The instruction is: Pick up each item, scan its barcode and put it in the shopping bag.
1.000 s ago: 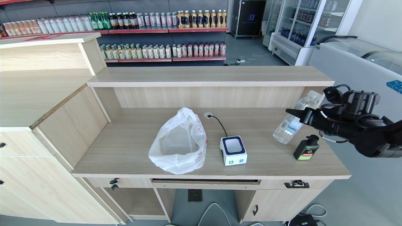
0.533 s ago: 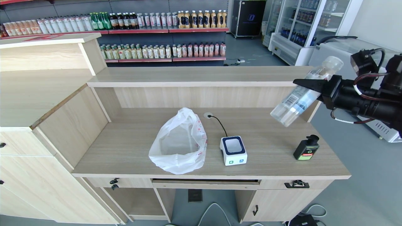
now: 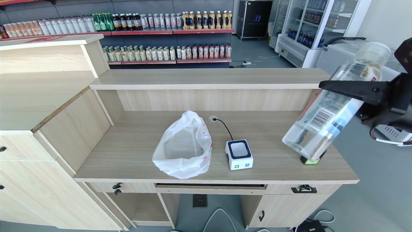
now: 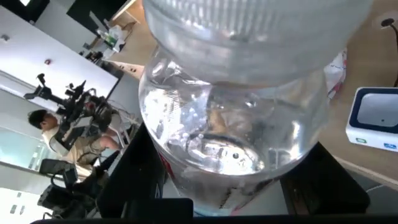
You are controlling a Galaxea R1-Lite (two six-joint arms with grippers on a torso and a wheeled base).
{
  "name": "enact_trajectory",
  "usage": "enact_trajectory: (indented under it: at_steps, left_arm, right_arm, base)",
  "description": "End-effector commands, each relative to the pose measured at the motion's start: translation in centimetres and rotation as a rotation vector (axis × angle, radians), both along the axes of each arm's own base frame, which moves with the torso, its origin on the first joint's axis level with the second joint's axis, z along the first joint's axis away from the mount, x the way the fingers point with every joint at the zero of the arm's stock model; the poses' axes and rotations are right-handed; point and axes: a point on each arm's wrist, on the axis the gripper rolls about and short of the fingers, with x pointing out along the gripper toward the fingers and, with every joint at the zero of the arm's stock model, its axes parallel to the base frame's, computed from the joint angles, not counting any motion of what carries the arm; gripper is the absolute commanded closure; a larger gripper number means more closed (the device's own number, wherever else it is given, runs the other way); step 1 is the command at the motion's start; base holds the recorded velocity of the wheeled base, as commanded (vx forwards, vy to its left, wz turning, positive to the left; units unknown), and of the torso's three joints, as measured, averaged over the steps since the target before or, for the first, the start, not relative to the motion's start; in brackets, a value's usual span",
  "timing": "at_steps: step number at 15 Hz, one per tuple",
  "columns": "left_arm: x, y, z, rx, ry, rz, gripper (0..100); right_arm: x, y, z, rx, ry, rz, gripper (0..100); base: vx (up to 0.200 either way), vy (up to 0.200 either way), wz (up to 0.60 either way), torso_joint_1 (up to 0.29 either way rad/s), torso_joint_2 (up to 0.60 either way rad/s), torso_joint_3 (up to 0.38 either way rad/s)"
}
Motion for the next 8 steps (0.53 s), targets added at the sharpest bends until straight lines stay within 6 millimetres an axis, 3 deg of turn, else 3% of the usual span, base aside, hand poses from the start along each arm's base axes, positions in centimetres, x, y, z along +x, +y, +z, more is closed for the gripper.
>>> enact_trajectory:
  at_steps: [1,8]
  left_arm:
    - [0.0,0.0,0.0,0.0,0.002,0.0,0]
    - [0.0,0.0,0.0,-0.001,0.002,0.0,0]
  right_arm:
    - [-3.1,0.2,1.5,0.019,-0.073,0.052,100]
    - [-5.0,1.1,1.3,0.01,-0.049,0.144,100]
  base:
    - [0.0,0.0,0.0,0.0,0.0,0.0]
    - [0.0,0.0,0.0,0.0,0.0,0.0]
